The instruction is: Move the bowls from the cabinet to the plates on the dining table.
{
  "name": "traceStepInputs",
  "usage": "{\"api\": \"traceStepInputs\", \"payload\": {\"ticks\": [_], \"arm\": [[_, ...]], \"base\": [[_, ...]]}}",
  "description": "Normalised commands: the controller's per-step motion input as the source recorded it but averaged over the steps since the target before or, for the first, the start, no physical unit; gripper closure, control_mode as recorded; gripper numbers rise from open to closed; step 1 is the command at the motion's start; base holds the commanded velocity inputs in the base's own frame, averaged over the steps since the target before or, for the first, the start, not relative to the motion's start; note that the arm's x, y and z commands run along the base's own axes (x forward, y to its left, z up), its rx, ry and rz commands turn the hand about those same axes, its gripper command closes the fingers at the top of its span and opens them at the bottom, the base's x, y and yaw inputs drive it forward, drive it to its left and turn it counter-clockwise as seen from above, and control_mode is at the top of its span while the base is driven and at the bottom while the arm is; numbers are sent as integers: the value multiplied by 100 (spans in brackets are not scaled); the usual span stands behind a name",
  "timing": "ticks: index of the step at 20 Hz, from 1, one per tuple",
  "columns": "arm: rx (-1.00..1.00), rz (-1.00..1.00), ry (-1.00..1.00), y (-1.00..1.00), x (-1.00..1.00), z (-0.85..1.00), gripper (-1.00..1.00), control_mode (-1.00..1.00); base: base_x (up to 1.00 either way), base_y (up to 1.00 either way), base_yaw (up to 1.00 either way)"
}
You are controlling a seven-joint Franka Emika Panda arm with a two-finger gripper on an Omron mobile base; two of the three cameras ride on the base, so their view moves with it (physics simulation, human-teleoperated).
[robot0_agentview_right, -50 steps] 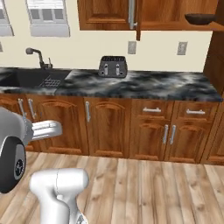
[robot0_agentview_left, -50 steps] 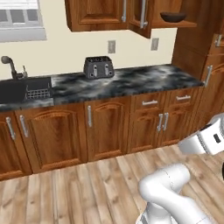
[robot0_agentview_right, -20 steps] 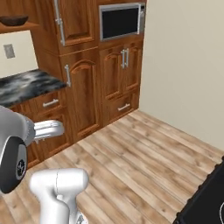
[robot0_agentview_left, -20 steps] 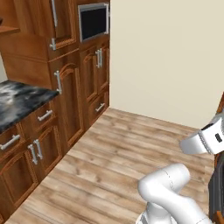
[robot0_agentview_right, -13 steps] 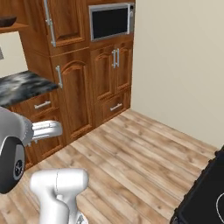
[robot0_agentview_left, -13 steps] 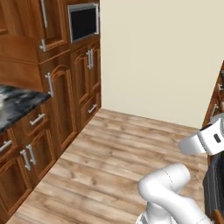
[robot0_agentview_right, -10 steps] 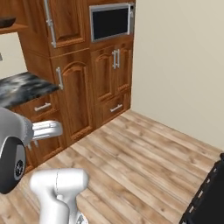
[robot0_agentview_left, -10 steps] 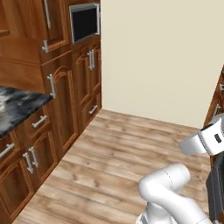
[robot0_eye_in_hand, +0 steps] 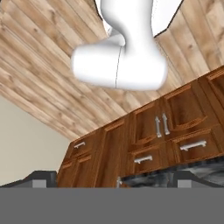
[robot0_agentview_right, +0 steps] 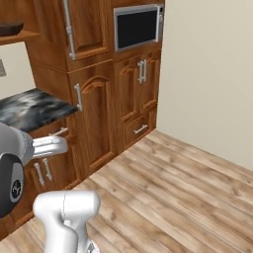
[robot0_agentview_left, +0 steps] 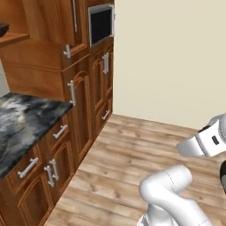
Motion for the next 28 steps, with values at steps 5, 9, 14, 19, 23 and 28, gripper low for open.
{"api": "traceStepInputs", "payload": {"ticks": [5,9,14,19,23,28], "arm": [[0,0,0,0,0,0,-100,100],[0,0,0,0,0,0,-100,100],[0,0,0,0,0,0,-100,100],[0,0,0,0,0,0,-100,100],[0,0,0,0,0,0,-100,100],[0,0,0,0,0,0,-100,100]], "base": [[67,-47,-1],[81,-68,4],[81,-17,27],[22,4,50],[0,26,56],[1,21,54]]}}
